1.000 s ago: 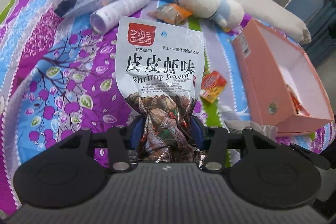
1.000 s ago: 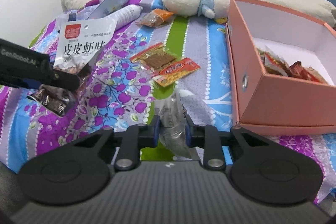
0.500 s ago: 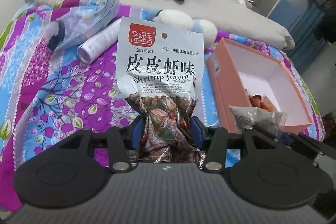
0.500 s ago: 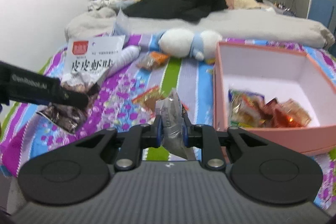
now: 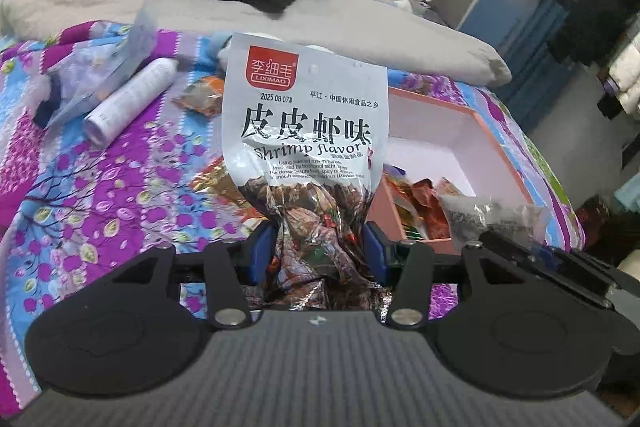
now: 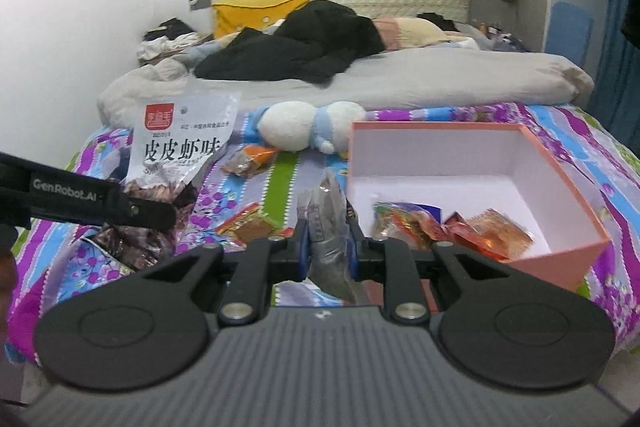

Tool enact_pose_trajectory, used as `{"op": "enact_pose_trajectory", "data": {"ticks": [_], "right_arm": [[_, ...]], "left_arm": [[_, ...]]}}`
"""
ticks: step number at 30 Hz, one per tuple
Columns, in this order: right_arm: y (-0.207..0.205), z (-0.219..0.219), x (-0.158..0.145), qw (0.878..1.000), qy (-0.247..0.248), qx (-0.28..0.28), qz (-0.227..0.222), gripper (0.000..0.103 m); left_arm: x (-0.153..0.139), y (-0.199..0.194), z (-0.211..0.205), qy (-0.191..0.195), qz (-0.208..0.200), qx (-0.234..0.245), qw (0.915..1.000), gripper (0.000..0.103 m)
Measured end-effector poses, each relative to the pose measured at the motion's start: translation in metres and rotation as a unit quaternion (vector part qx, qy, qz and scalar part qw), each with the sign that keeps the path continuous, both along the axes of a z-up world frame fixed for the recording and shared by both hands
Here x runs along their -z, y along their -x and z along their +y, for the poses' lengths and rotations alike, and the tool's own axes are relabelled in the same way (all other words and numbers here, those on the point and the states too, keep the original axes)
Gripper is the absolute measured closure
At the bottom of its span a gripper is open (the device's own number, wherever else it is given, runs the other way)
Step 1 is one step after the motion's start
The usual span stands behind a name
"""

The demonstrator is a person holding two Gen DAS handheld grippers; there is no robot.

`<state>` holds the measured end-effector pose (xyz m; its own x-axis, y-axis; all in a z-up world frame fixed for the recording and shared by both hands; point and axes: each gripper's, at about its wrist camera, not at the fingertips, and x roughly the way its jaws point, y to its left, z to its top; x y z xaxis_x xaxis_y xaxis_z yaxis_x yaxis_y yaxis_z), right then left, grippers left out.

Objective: Organize snacks
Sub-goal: 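Carry both packets over the pink box and open both tools to drop them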

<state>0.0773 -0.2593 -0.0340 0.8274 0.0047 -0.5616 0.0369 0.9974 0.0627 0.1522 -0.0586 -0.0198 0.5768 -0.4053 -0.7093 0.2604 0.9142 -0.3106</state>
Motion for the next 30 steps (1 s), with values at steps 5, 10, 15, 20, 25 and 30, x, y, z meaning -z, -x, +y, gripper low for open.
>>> {"op": "enact_pose_trajectory", "data": {"ticks": [5,10,15,20,25,30], "right_arm": [[0.007,-0.021,0.002,1.0,-0.004,0.025,0.003,0.081],[0.0,-0.043,0.003,0.999,-0.013,0.046,0.003,0.081],[-0.02,-0.062,0.006,0.999,-0.02,0.05,0.008,0.081],[-0.049,-0.089,0.01,0.998,-0.02,0.063,0.016,0.081],[-0.078,-0.117,0.019,0.995,-0.032,0.086,0.022,0.081],[-0.112,-0.139,0.036,0.994,-0.033,0.092,0.04,0.081]], "left_arm": [[-0.002,-0.006,-0.026,0.003,-0.002,0.021,0.9998,0.049],[0.001,-0.022,-0.056,-0.002,0.002,0.045,0.999,0.049],[0.01,-0.047,-0.087,-0.014,0.012,0.063,0.9978,0.049],[0.02,-0.076,-0.116,-0.023,0.026,0.083,0.9959,0.048],[0.035,-0.114,-0.145,-0.035,0.04,0.104,0.9931,0.048],[0.054,-0.151,-0.176,-0.041,0.047,0.125,0.9902,0.048]]}}
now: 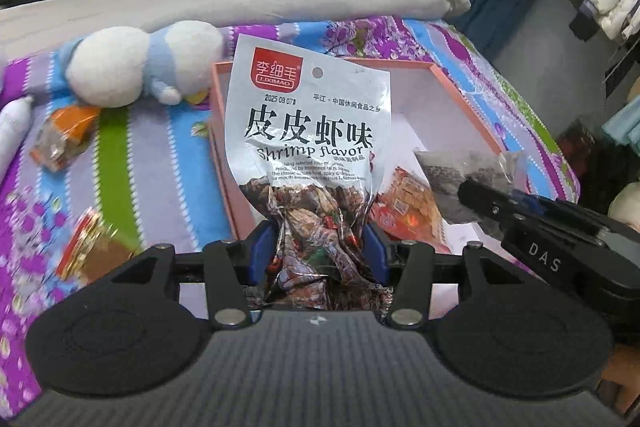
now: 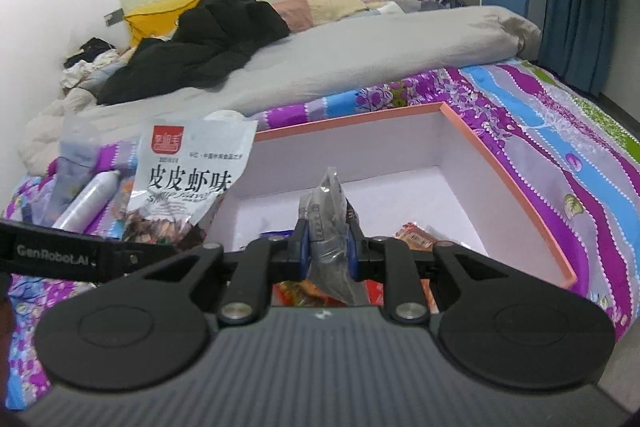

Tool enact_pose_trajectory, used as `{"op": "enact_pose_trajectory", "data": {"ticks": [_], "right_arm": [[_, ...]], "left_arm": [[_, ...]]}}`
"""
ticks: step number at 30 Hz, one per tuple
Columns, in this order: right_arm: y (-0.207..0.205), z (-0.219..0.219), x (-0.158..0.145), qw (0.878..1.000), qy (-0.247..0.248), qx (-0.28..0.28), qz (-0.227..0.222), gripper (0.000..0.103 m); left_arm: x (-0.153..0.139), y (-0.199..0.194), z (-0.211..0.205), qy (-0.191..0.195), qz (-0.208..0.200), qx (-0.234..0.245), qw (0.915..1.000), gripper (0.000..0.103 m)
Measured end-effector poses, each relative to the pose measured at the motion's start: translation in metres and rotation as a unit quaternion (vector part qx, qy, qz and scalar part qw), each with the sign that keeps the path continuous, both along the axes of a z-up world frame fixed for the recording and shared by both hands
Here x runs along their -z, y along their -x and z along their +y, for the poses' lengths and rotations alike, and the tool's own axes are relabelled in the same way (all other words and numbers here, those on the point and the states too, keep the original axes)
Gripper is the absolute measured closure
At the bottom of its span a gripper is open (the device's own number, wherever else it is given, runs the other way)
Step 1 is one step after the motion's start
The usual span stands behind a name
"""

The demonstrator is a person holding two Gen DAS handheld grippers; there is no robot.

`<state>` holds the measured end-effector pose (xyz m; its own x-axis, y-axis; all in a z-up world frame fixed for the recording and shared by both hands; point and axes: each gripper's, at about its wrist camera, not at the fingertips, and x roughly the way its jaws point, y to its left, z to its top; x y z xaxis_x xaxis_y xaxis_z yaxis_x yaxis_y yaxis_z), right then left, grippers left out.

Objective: Organize snacks
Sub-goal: 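Carry both packets over the pink box and open both tools to drop them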

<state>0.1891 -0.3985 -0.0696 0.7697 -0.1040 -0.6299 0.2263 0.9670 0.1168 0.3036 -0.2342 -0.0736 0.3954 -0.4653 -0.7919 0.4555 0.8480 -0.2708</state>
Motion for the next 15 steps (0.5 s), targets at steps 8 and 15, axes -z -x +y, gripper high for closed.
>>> {"op": "enact_pose_trajectory", "data": {"ticks": [8,15], "right_arm": [[-0.04,-0.025,0.037,0.999,-0.014,0.009,0.028,0.081],[-0.06,-0.029,0.053,0.999,-0.022,0.004,0.04,0.079]], "left_arm": [[0.033,-0.048,-0.027,-0.013,0.013,0.008,0.9998,0.047],[0.045,-0.065,-0.028,-0.015,0.021,0.005,0.9997,0.036]]}}
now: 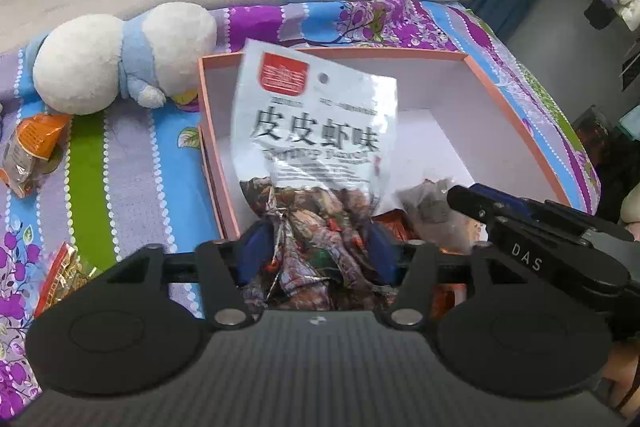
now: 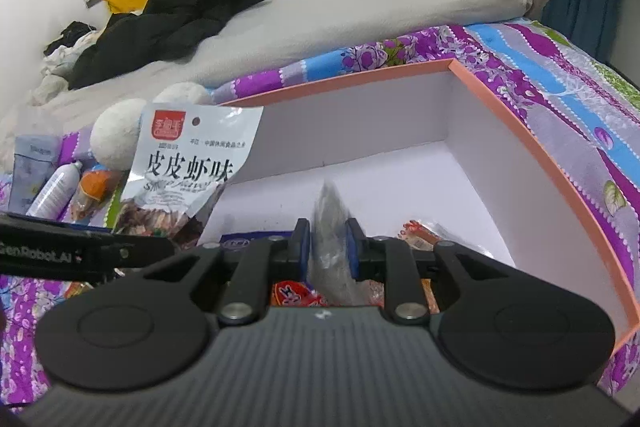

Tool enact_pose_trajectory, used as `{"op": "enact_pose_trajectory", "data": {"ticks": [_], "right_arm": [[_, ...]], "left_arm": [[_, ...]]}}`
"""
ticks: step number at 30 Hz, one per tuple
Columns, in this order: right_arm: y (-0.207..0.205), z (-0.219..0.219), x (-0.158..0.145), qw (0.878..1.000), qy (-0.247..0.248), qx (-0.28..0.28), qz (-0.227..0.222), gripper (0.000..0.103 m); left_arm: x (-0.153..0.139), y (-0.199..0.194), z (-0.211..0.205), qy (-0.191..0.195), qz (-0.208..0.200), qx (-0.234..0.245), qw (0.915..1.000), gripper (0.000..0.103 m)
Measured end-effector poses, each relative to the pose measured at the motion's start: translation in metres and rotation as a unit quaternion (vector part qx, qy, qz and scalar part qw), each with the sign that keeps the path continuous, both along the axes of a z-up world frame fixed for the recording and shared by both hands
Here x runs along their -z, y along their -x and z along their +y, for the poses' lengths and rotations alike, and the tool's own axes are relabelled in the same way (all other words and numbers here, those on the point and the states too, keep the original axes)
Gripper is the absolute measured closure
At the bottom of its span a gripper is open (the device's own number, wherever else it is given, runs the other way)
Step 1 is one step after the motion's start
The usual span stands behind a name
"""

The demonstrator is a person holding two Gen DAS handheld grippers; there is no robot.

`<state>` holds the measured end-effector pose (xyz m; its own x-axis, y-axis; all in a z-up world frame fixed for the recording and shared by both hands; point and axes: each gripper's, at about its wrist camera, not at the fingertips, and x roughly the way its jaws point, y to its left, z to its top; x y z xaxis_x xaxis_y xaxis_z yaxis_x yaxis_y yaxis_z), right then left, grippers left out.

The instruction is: Organize snacks

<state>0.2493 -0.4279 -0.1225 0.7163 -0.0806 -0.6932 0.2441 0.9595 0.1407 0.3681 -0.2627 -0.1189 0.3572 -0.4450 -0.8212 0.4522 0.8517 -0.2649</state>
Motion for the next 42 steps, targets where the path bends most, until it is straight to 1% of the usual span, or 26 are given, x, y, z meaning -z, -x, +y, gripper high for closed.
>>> {"op": "enact_pose_trajectory", "data": {"ticks": [1,2,3,4,6,8,15,26,31,37,42], "right_arm": [[-0.002,0.0,0.0,1.0,-0.001,-0.001,0.003,0.073],[-0.002,0.001,0.001,1.0,-0.003,-0.001,0.004,0.058],[0.0,0.001,0.0,1.0,-0.004,0.001,0.001,0.047],[0.002,0.001,-0.002,1.0,-0.004,0.002,-0.002,0.046],[0.006,0.003,-0.006,1.0,-0.003,0.001,-0.005,0.046],[0.012,0.005,-0.012,1.0,-0.004,0.003,-0.012,0.046],[0.04,0.024,-0.042,0.999,-0.004,0.001,-0.042,0.046],[0.099,0.074,-0.086,0.996,0.007,-0.022,-0.09,0.046],[0.129,0.096,-0.096,0.994,0.015,-0.033,-0.102,0.046],[0.158,0.121,-0.096,0.993,0.015,-0.046,-0.103,0.046],[0.178,0.142,-0.096,0.992,0.02,-0.062,-0.107,0.046]], "left_arm": [[-0.001,0.0,0.0,0.006,0.002,0.003,1.0,0.029],[-0.003,0.001,0.001,0.012,0.001,0.004,0.9999,0.023],[-0.007,0.004,0.002,0.015,-0.004,0.005,0.9999,0.022],[-0.011,0.007,0.002,0.012,-0.014,0.006,0.9998,0.021],[-0.019,0.014,0.003,0.007,-0.026,0.007,0.9996,0.021],[-0.029,0.021,0.009,0.019,-0.03,0.007,0.9993,0.021],[-0.07,0.061,0.035,0.03,-0.063,-0.001,0.9976,0.021],[-0.118,0.139,0.106,0.037,-0.099,-0.034,0.9938,0.021],[-0.129,0.172,0.136,0.042,-0.109,-0.048,0.9919,0.021],[-0.132,0.211,0.168,0.044,-0.113,-0.061,0.9908,0.021],[-0.133,0.234,0.19,0.044,-0.119,-0.073,0.9892,0.021]]}}
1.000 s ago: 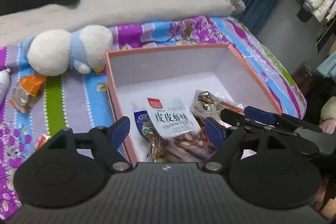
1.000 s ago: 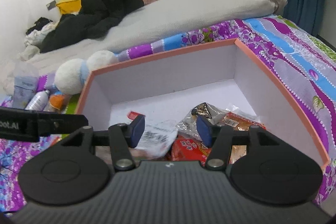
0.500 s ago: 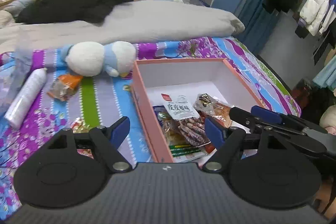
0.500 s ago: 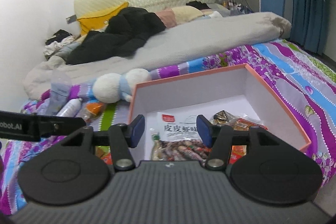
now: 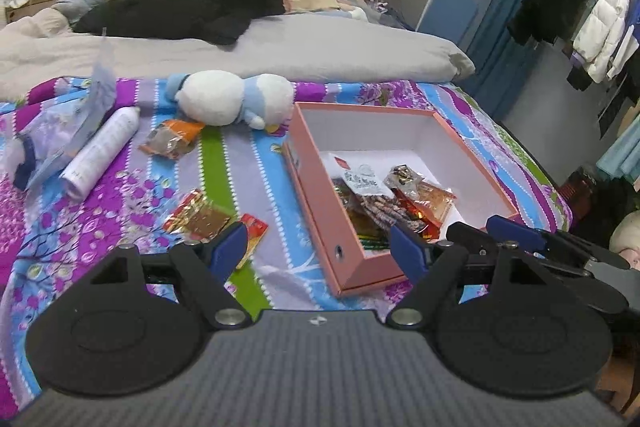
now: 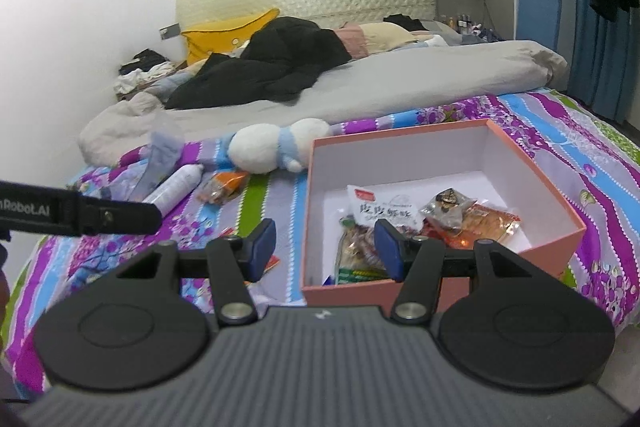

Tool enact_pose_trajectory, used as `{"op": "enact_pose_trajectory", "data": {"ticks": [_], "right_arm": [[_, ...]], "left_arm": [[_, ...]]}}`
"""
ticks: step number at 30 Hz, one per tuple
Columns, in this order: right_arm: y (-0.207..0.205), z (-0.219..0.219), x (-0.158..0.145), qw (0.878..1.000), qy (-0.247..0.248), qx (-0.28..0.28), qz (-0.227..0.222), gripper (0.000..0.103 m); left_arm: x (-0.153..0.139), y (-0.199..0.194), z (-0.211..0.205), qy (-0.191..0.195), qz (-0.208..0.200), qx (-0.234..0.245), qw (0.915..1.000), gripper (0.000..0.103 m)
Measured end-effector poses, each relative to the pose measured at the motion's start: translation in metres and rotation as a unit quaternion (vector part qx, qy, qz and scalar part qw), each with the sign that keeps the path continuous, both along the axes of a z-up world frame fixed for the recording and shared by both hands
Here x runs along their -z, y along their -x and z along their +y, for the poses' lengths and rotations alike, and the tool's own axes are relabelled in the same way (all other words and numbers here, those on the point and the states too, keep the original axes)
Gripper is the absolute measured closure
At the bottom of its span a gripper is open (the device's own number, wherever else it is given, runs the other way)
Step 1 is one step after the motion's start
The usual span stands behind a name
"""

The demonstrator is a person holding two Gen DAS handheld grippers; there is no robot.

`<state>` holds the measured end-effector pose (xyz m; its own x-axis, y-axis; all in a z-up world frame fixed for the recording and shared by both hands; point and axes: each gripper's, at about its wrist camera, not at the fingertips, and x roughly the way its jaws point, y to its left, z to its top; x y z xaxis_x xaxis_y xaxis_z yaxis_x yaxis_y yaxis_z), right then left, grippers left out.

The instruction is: Organize snacks

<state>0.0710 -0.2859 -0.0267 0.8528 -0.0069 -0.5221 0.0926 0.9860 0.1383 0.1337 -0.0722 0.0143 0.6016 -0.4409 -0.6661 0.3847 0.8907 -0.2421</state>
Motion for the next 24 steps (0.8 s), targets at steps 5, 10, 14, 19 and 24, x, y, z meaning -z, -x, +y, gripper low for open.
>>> {"op": "enact_pose_trajectory", "data": {"ticks": [5,10,14,19,24], "right_arm": [[0.018,0.017,0.001,1.0,-0.005,-0.017,-0.005,0.046],[0.032,0.039,0.006,0.999,0.0,-0.044,-0.009,0.046],[0.04,0.053,0.013,0.998,-0.008,-0.057,-0.005,0.046],[0.045,0.069,0.022,0.997,-0.01,-0.079,0.008,0.046],[0.041,0.077,0.026,0.996,-0.009,-0.086,0.012,0.046]], "left_arm": [[0.004,0.025,0.022,0.003,-0.003,-0.02,0.9998,0.021],[0.012,0.044,0.044,0.011,0.001,-0.041,0.9991,0.021],[0.019,0.058,0.061,0.016,0.001,-0.057,0.9983,0.021],[0.028,0.067,0.074,0.014,0.005,-0.063,0.9979,0.021],[0.035,0.06,0.082,0.015,0.013,-0.07,0.9973,0.021]]}}
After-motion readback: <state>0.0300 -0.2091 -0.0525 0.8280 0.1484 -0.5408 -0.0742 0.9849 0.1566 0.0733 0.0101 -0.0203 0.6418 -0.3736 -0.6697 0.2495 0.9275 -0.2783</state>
